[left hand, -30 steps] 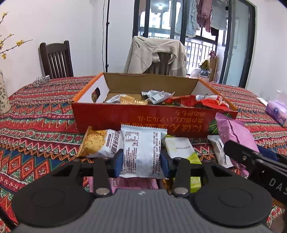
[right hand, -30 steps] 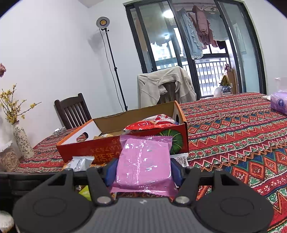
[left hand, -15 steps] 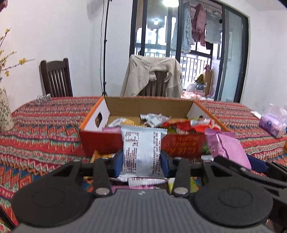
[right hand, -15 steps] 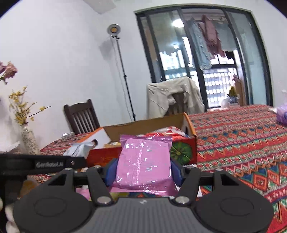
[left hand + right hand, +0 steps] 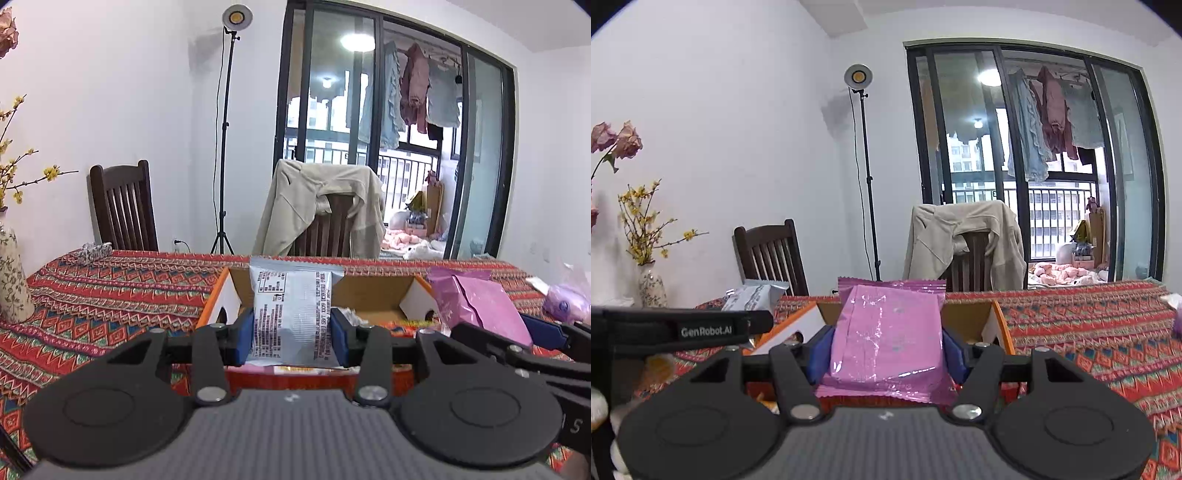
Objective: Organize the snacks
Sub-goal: 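Carry both packets into the orange box and open both tools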
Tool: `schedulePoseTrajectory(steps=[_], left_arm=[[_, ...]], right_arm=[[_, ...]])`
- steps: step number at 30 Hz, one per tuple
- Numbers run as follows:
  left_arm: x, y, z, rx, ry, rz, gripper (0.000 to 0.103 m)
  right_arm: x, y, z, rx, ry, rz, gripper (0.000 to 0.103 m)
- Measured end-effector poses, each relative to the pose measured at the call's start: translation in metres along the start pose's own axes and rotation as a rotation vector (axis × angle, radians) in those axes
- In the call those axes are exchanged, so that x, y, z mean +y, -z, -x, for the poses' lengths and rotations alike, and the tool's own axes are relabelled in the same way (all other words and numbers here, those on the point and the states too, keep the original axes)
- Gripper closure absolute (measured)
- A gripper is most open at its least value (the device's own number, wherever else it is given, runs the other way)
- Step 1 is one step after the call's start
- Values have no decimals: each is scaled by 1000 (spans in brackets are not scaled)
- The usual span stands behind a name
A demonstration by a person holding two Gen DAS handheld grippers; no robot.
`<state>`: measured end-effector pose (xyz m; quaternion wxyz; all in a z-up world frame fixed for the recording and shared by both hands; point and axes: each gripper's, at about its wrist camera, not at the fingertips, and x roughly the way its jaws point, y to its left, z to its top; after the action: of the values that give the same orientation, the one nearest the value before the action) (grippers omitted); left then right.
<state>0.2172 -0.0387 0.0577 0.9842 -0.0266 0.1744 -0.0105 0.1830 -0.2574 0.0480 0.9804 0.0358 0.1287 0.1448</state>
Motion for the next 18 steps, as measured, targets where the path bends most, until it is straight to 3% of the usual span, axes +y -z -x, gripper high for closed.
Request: schedulePoseTrajectory(steps=[7, 18], left_arm=[[5, -13, -28, -16, -8, 52, 60], [12, -7, -82, -34, -86, 74, 60]], right_arm=[[0, -20, -39, -1, 19, -4, 42], [-12, -11, -101, -14, 122, -63, 42]])
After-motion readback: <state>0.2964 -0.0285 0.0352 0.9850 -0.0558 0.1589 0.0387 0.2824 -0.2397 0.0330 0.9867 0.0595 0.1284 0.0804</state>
